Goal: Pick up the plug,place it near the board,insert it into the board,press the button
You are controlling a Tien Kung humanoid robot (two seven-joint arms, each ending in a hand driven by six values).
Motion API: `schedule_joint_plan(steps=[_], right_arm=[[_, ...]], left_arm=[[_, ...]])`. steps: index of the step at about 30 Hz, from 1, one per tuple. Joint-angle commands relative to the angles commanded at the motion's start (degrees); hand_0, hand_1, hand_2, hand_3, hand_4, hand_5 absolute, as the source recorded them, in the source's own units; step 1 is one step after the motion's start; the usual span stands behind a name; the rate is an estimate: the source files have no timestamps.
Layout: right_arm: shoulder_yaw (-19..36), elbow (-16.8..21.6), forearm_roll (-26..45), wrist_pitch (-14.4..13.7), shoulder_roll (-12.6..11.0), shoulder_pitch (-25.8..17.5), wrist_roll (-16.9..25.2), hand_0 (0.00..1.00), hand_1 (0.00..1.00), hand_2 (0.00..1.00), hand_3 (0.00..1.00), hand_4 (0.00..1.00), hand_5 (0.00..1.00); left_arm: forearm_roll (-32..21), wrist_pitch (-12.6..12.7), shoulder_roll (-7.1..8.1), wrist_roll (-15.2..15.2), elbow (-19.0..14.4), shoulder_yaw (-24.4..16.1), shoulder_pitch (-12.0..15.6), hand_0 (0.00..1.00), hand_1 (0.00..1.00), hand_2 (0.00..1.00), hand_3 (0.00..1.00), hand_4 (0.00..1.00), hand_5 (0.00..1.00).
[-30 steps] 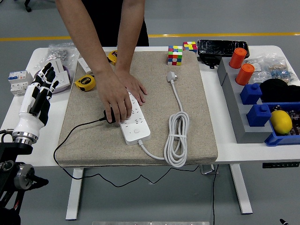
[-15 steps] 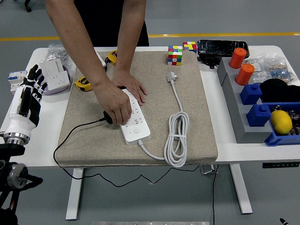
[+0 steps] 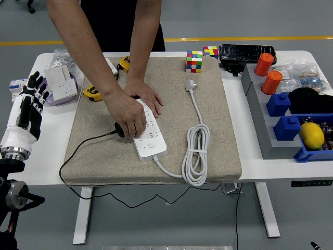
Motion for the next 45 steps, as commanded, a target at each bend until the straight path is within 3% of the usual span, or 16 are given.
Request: schedule_joint_plan(steps=[11,22,27,28,33,34,45], right_arm=[[0.7,0.0,-0.3,0.0,0.2,-0.4,0.0,0.961,0.929,0.865,0.877,0.998,0.998],[0.7,0.0,-0.3,-0.1,0.0,-0.3,0.0,0.961,0.929,0.864,0.878,0.998,0.998],[0.4,0.0,-0.3,0.0,0.0,-0.3,0.0,0.961,0.929,0.864,0.878,0.998,0.998],[0.3,0.0,-0.3,0.0,0.0,-0.3,0.1,0.96,0.929,0.864,0.878,0.998,0.998],[0.2,0.0,-0.3,-0.1,-0.1,-0.3,0.1,0.96,0.929,0.864,0.878,0.998,0.998],[0.2,0.0,-0.3,-0.1,-0.2,-0.3,0.1,0.961,0.929,0.864,0.878,0.998,0.998],[0.1,0.0,-0.5,0.0,-0.3,-0.4,0.0,0.961,0.929,0.865,0.878,0.998,0.998]], left_arm=[[0.7,0.4,-0.79,0.0,0.5,0.8,0.0,0.998,0.998,0.998,0.998,0.998,0.853],[2.3,0.5,-0.57,0.6,0.4,0.5,0.0,0.998,0.998,0.998,0.998,0.998,0.839],[10.1,0.4,-0.04,2.3,0.0,0.1,0.1,0.998,0.998,0.998,0.998,0.998,0.839],[11.5,0.3,0.05,2.6,0.0,0.2,0.1,0.968,0.993,0.982,0.998,0.998,0.737],[22.6,-0.4,0.54,5.0,-1.0,-0.4,0.1,0.968,0.993,0.982,0.998,0.998,0.737],[24.0,-0.5,0.53,5.4,-1.1,-0.5,0.0,0.961,0.982,0.978,0.998,0.998,0.616],[47.1,-2.0,0.92,8.8,-4.6,0.1,-0.3,0.971,0.988,0.979,0.998,0.998,0.583]])
